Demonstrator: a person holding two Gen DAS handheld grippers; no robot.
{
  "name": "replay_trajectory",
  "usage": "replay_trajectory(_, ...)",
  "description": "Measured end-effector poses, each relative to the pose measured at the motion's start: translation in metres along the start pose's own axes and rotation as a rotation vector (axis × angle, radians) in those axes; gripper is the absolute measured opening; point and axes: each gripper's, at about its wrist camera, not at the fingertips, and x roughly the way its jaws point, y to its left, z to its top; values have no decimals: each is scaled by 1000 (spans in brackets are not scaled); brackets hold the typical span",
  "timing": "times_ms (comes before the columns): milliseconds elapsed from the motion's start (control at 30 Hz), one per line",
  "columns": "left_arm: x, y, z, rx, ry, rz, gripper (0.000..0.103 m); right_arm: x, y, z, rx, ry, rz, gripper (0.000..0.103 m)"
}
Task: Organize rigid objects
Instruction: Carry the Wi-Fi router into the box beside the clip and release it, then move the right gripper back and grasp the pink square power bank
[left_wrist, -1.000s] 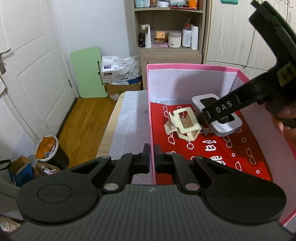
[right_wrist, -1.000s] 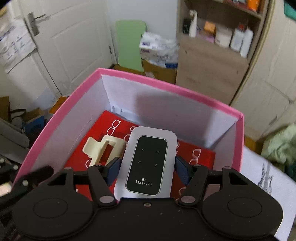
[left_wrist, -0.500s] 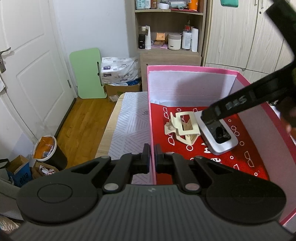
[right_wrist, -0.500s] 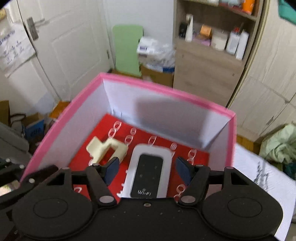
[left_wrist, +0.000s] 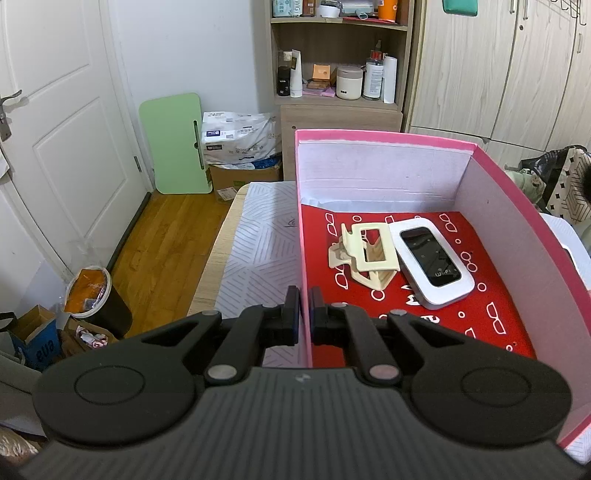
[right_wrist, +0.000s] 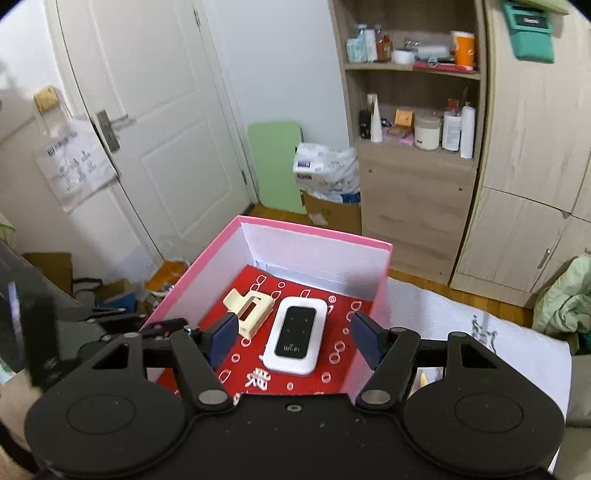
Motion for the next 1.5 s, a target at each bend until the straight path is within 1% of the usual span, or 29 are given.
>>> replay_trajectory(133,0,0,0,5,1,2,5,-26,-12,-25,27,-57,2,72)
replay_trajectory(267,1,-1,1,8,4,3,5,-47,-25,-52,59,-108,-49,72)
replay_trajectory(433,2,-1,1,5,13,3,5,-62,-42,-79,110,-100,-106,72)
replay_trajectory(600,3,-4,2,19,13,20,5,-78,-56,-90,86,-98,-193,73)
replay_trajectory(667,2,-4,2,17,8,24,5,-80,-59,-98,76,-90,-209,73)
replay_trajectory(800,0,-3,0,4,-13,31,6,-69,-64,-116,64,-30,-222,73)
replay_trajectory(967,-1,-3,0,8,-13,38,7,-45,-72,-145,112,4,-246,75)
replay_trajectory(1067,-2,-5,0,19,-12,46,7,-28,-80,-159,184,-4,-280,75)
replay_trajectory(1167,-3,-6,0,28,-12,53,7,-15,-84,-171,232,-20,-282,76)
replay_trajectory(1233,-3,-7,0,36,-12,59,7,-7,-85,-176,238,-18,-287,76)
replay_trajectory(1333,-3,-9,0,46,-11,67,7,0,-83,-177,226,-38,-324,78)
replay_trajectory(1400,-3,-9,0,48,-10,72,7,1,-81,-174,213,-61,-333,80)
replay_trajectory(1500,-3,-9,0,37,-10,72,8,5,-77,-169,221,-88,-332,86)
